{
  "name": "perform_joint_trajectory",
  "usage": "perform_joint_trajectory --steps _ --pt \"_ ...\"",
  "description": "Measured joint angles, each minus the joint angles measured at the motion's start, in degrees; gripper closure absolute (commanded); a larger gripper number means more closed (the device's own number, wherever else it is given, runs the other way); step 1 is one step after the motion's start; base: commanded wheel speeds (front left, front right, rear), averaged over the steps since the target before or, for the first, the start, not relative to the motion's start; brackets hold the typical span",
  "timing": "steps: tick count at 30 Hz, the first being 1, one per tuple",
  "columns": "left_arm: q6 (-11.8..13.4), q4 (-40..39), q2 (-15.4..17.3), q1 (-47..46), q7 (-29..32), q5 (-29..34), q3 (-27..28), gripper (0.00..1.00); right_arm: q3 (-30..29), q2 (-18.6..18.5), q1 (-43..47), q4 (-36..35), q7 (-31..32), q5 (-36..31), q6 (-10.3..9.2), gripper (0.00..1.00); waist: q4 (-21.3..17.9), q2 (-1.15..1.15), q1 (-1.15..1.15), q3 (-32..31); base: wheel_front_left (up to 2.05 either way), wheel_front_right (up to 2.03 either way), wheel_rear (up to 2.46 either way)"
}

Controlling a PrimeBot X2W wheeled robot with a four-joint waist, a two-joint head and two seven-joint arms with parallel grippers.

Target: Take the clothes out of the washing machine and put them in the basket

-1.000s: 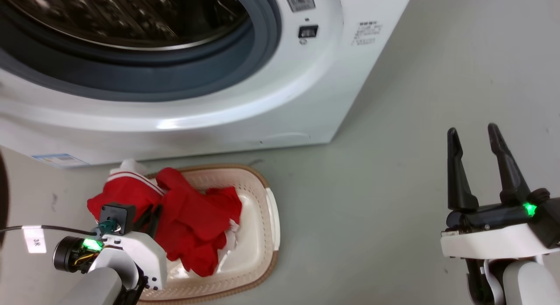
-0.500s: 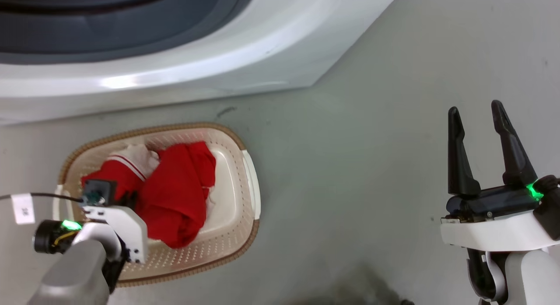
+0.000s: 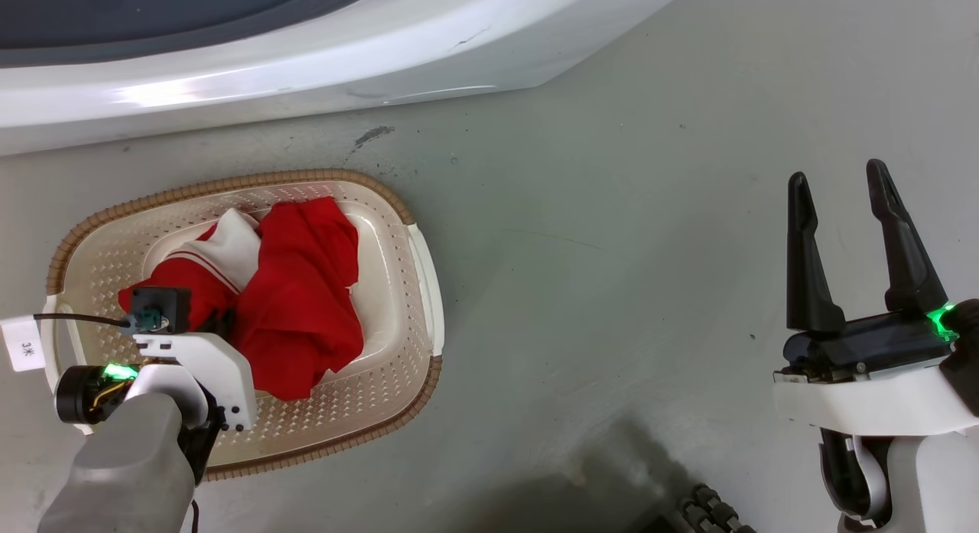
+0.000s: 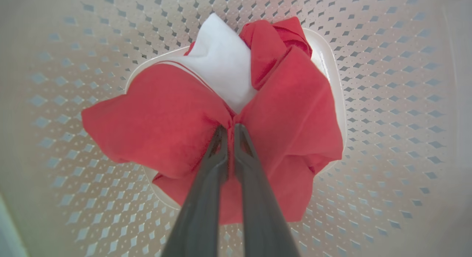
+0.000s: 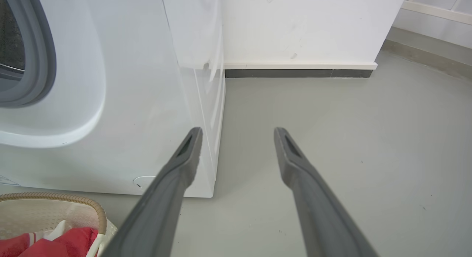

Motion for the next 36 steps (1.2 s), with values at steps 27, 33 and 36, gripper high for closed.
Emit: perform_joint_trajectory --steps 27,33,36 --pt "5.53 -22.74 -0.48 10.54 -0.43 10.2 12.69 0.0 -5.68 0.01 0.77 7.46 0.0 -0.76 0.0 0.0 4.58 0.0 -0.01 -18.72 0.0 0.0 0.0" --pt "6.48 -34.16 -1.8 16.69 -0.43 14.36 19.58 0.0 -7.13 0.03 3.0 9.16 0.0 -2.18 0.0 0.0 7.77 0.0 -0.02 -25.6 0.0 0.0 0.0" --pt "6.9 -39.85 -2.9 20.02 -0.43 16.19 23.25 0.0 -7.11 0.03 4.26 9.73 -0.01 -2.53 0.0 0.0 9.37 0.0 -0.02 -28.72 0.0 0.0 0.0"
